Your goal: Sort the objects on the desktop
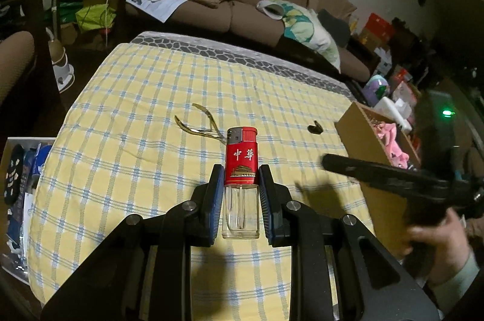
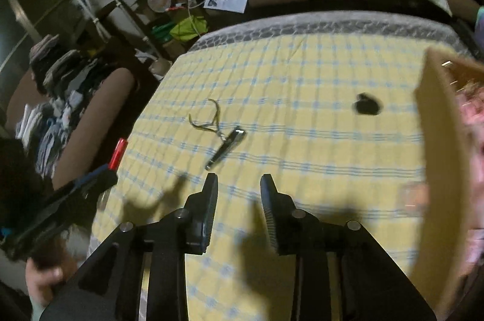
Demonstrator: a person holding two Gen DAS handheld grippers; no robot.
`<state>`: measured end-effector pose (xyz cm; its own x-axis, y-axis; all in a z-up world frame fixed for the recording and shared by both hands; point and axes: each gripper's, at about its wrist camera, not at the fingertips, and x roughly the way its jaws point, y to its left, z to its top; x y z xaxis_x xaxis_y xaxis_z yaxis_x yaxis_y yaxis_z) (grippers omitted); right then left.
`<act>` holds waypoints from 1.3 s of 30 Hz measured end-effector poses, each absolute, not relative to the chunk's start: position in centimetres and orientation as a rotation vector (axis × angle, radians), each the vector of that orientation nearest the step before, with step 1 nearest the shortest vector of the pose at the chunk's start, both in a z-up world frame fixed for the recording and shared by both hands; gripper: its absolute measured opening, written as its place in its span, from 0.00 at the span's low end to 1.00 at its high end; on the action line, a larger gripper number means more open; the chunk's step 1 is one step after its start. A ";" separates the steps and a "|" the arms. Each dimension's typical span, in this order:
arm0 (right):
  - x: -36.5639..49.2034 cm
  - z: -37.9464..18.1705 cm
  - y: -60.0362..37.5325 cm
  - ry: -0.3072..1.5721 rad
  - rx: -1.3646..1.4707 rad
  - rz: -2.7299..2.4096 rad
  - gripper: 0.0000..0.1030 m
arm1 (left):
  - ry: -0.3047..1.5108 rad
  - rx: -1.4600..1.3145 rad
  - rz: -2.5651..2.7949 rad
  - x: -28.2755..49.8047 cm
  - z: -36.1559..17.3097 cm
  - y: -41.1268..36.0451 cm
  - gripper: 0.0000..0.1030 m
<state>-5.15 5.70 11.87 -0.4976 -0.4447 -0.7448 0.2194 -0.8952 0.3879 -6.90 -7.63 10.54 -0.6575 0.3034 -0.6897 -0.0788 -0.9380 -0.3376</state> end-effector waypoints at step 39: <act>-8.0 11.8 2.7 -0.382 1.162 -2.601 0.09 | -0.412 -1.163 2.629 -8.2 10.0 -8.4 0.21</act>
<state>-7.97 2.73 11.81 -0.6431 -0.3447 -0.6838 0.1337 -0.9298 0.3430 -8.22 -8.39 10.01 -0.6557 0.3247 -0.6816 -0.1007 -0.9324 -0.3472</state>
